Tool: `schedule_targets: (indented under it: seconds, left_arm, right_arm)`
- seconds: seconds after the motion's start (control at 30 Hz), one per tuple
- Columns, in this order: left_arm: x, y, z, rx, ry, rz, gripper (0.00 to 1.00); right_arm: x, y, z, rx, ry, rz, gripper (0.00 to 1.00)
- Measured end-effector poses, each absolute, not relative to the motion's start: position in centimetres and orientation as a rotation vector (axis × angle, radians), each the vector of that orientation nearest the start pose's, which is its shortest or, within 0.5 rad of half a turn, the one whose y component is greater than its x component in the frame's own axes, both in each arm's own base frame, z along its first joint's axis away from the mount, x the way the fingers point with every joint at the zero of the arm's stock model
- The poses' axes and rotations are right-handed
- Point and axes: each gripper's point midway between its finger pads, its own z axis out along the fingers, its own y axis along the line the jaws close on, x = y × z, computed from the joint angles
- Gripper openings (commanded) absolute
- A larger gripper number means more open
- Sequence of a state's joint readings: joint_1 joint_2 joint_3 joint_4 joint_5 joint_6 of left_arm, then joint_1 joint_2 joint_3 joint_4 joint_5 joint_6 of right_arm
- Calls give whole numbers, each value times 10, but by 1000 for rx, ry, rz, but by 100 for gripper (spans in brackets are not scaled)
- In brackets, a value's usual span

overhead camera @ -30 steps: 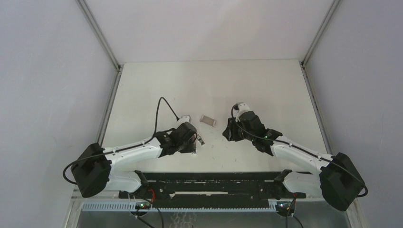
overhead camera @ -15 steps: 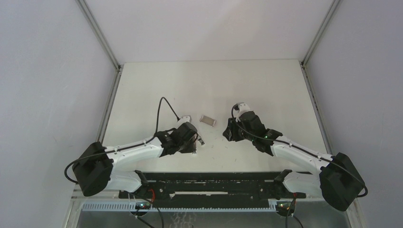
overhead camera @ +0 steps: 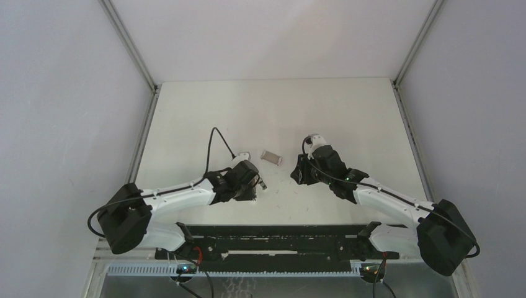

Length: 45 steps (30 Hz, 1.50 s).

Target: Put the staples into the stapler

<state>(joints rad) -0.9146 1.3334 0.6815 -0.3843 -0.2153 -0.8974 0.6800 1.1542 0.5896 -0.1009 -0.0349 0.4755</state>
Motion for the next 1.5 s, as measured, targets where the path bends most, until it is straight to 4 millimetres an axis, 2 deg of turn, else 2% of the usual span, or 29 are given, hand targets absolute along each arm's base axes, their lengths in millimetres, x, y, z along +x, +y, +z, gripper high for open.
schedule_targets:
  seconds: [1.5]
  left_arm:
    - [186,-229,38,-31,2637,-294,0]
  right_arm:
    - [235,224,89,-259,2312,667,39]
